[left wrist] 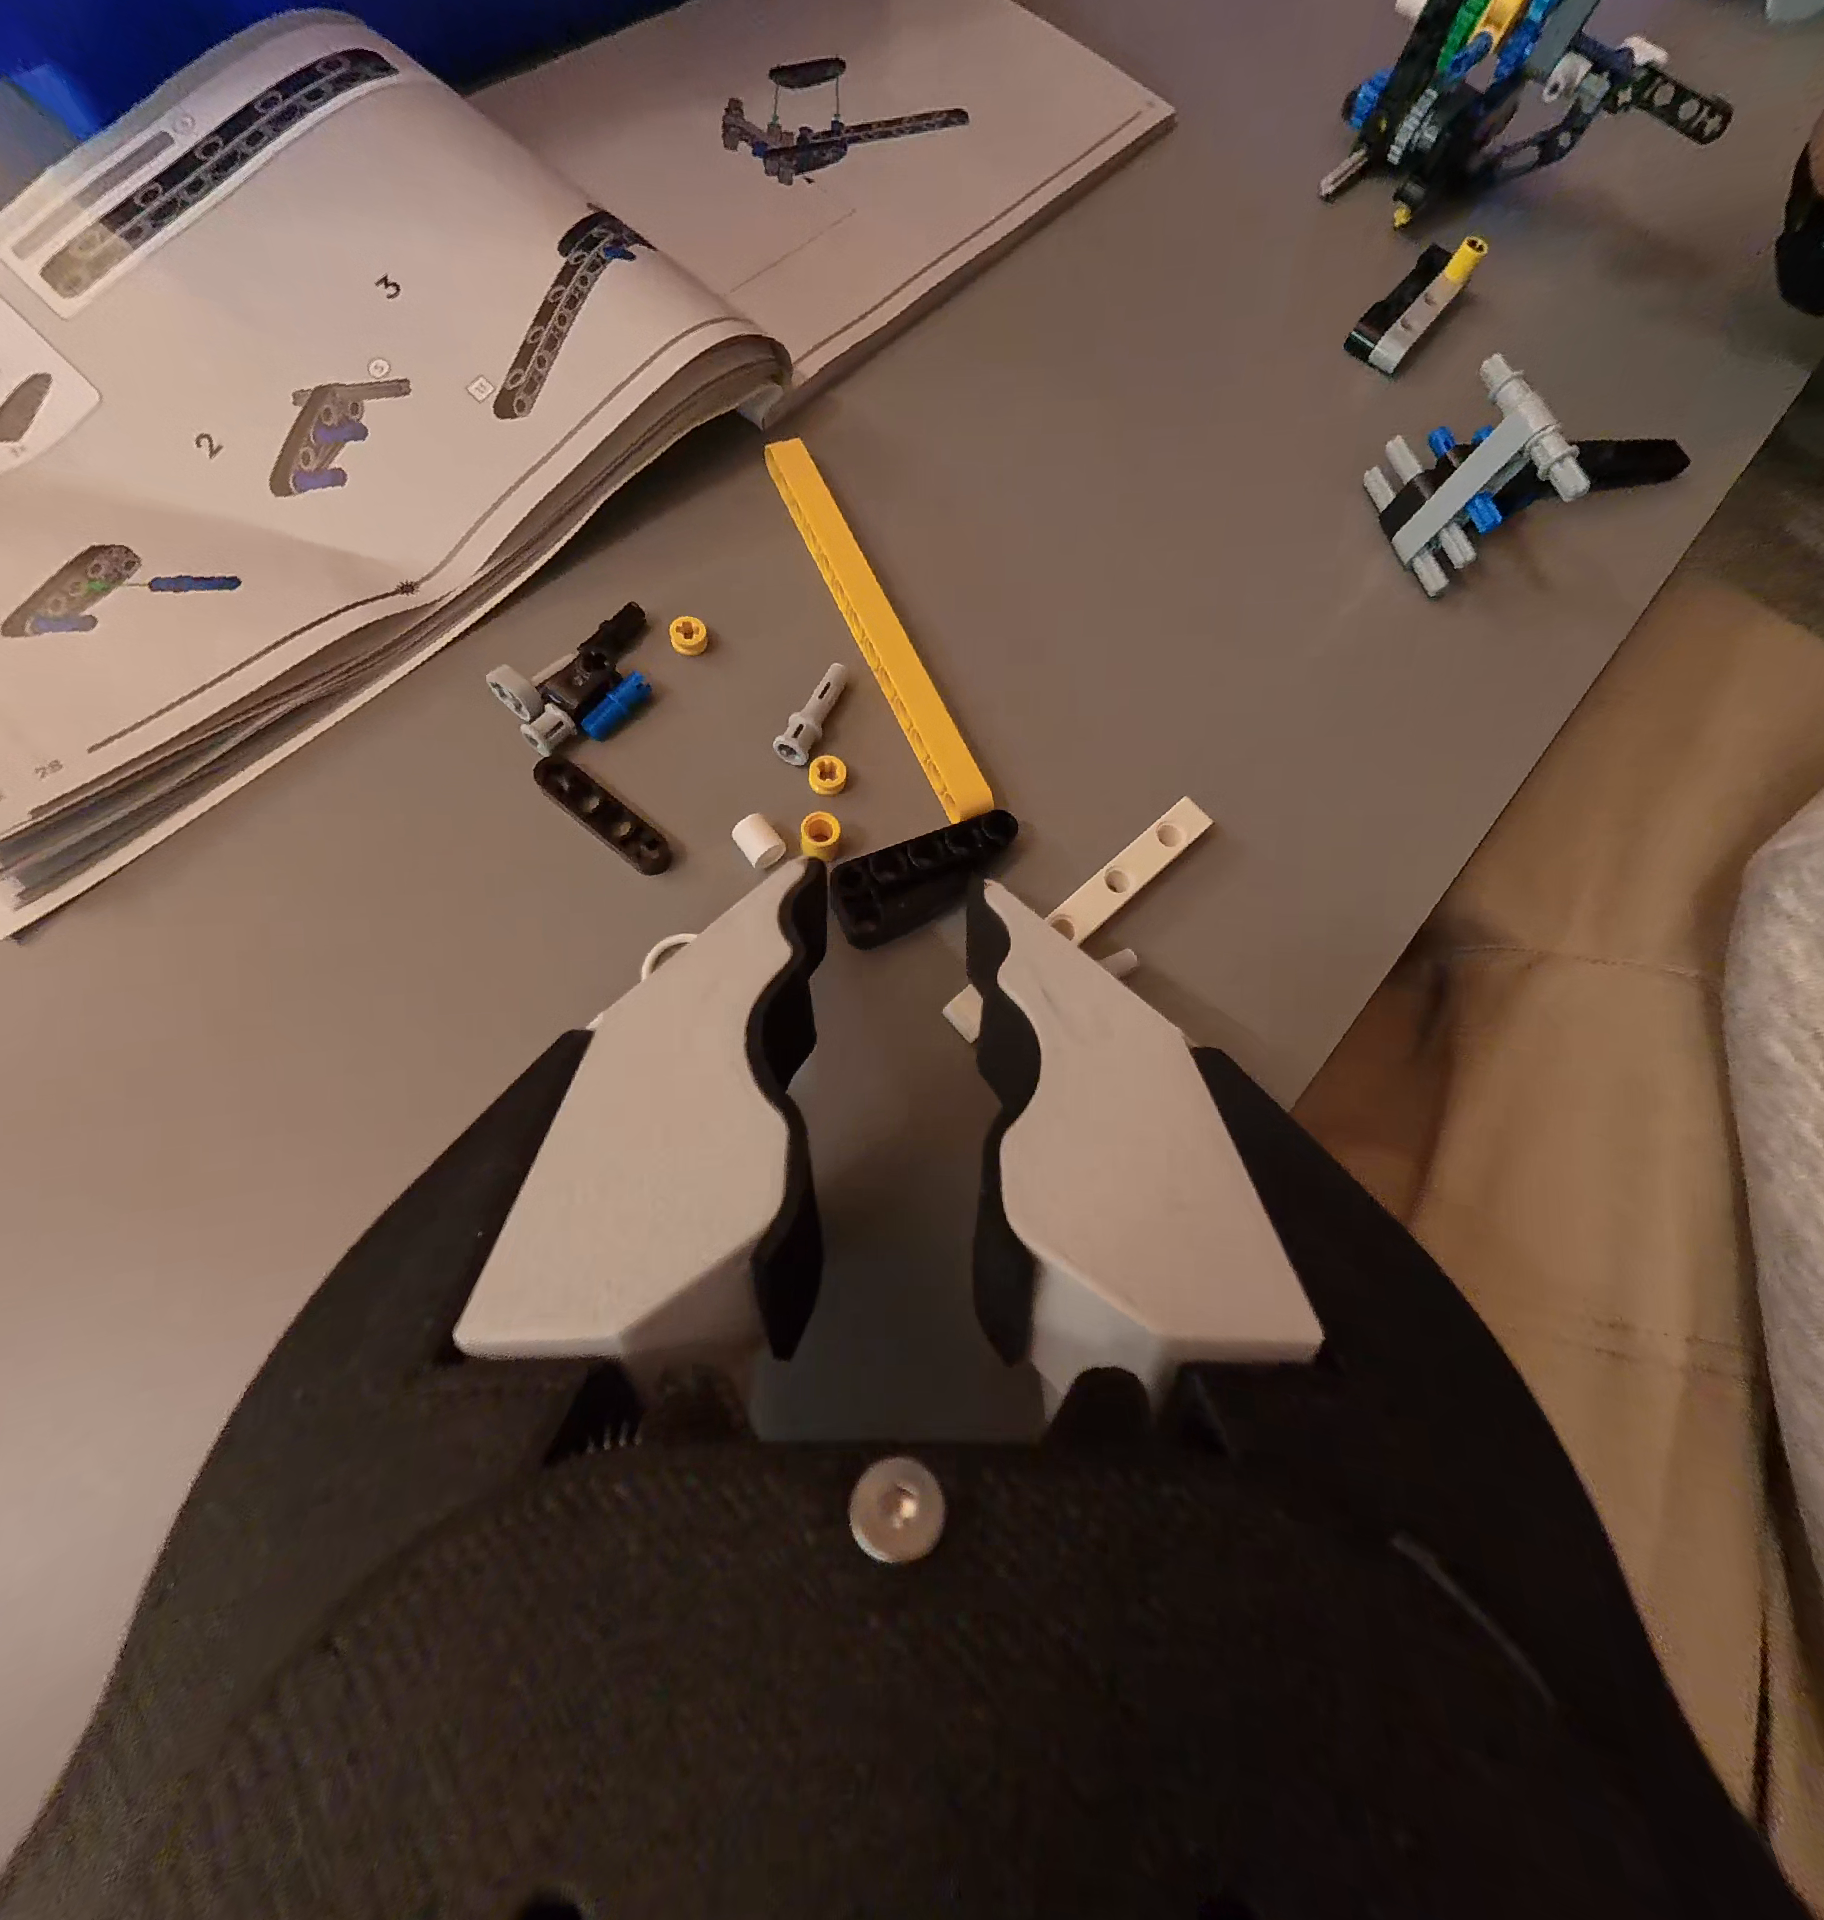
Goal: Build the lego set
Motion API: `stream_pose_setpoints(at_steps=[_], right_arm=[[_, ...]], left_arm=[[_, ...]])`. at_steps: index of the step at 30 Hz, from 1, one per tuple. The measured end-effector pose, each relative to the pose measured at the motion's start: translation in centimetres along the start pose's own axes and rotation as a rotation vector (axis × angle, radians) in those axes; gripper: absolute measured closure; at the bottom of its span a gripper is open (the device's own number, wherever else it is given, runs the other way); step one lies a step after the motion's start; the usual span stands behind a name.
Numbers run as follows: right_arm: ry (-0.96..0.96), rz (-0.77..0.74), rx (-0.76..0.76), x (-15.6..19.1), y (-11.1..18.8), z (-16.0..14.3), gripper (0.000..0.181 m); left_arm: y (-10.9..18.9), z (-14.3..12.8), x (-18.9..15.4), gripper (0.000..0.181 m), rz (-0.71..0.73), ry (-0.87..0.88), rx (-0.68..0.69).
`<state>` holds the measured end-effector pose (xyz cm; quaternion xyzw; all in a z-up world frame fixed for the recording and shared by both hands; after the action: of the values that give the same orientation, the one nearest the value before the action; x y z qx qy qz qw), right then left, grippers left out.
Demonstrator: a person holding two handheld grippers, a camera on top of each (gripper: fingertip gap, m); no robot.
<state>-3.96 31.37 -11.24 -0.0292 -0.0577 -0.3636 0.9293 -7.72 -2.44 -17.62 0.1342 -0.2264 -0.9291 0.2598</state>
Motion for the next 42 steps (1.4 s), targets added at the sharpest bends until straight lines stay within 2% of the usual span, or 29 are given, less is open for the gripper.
stream_pose_setpoints(at_steps=[1,13,25,31,35,39,42], right_arm=[[0.000,0.001,0.000,0.0,0.0,0.0,0.170],[-0.011,0.019,-0.012,0.5,0.0,0.2,0.170],[0.008,0.028,-0.007,1.0,-0.2,0.2,0.169],[0.109,0.066,0.007,2.8,-0.7,0.5,0.164],[0.171,0.105,0.026,4.9,-1.6,0.6,0.162],[0.035,0.163,0.013,7.0,-2.7,0.7,0.156],[-0.159,0.259,0.102,8.1,-3.9,-0.4,0.148]], left_arm=[[0.0,0.0,-0.1,0.159,-0.001,-0.005,0.002],[0.3,0.2,0.1,0.161,-0.028,0.039,-0.031],[1.0,2.1,-0.4,0.163,-0.053,0.099,-0.177],[0.8,3.6,-1.8,0.163,-0.112,0.150,-0.251],[0.6,4.6,-3.4,0.164,-0.099,0.056,-0.298],[0.3,5.7,-5.7,0.163,-0.115,-0.061,-0.359],[0.1,6.2,-7.9,0.163,-0.159,-0.169,-0.388]])
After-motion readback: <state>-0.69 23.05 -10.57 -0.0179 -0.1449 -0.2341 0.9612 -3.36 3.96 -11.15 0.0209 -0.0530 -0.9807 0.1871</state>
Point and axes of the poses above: each gripper's, where its closed fingertips meet, y back along the fingers, z out of its top, x = y × z across the jaws, the point moved 8 cm from there along y, back along the fingers, and after that the axes turned 8 degrees about -x, right-handed, at the moved point
